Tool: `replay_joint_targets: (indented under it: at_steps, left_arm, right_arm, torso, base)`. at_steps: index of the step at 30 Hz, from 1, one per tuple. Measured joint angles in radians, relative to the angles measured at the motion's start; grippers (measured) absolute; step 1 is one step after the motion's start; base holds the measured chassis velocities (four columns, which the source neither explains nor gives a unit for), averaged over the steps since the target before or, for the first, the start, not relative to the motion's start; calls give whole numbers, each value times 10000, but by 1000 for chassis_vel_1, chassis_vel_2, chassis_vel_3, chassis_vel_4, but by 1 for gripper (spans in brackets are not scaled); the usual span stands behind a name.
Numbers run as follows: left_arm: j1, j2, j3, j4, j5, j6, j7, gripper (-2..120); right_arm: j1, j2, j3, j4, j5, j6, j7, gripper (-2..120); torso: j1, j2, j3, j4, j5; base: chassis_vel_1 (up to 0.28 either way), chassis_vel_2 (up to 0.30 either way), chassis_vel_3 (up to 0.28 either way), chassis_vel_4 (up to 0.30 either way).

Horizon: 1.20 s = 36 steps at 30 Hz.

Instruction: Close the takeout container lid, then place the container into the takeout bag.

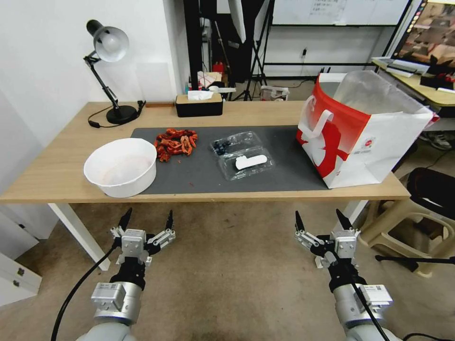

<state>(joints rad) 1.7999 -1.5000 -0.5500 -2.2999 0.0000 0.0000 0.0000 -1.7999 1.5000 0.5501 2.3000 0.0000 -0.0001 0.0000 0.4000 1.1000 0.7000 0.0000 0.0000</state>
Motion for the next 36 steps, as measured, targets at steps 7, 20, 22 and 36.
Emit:
replay_joint_targets:
  at_steps: [7, 20, 22, 36]
  left_arm:
    - [0, 0, 0, 0, 0, 0, 0, 100]
    - [79, 367, 626, -582, -654, 564, -731, 100]
    - [199, 815, 1386, -1315, -1434, 1259, -1619, 100]
    - [393, 1342, 2412, -1995, -2614, 2080, -2751, 100]
  right_arm:
    - [0, 0, 0, 0, 0, 0, 1, 100]
    - [-699, 816, -800, 855, -773, -561, -937, 100]
    - [-802, 1001, -923, 976, -831, -611, -1107, 100]
    - [-735, 1066, -819, 998, -702, -471, -1154, 100]
  torso:
    - [0, 0, 0, 0, 0]
    - [-1, 0, -1, -6, -6]
    - [-1, 1, -1, 0, 0]
    - [-1, 0, 0, 1, -1]
  base:
    - [0, 0, 0, 0]
    - [0, 0, 0, 0]
    - [0, 0, 0, 0]
    - [0, 0, 0, 0]
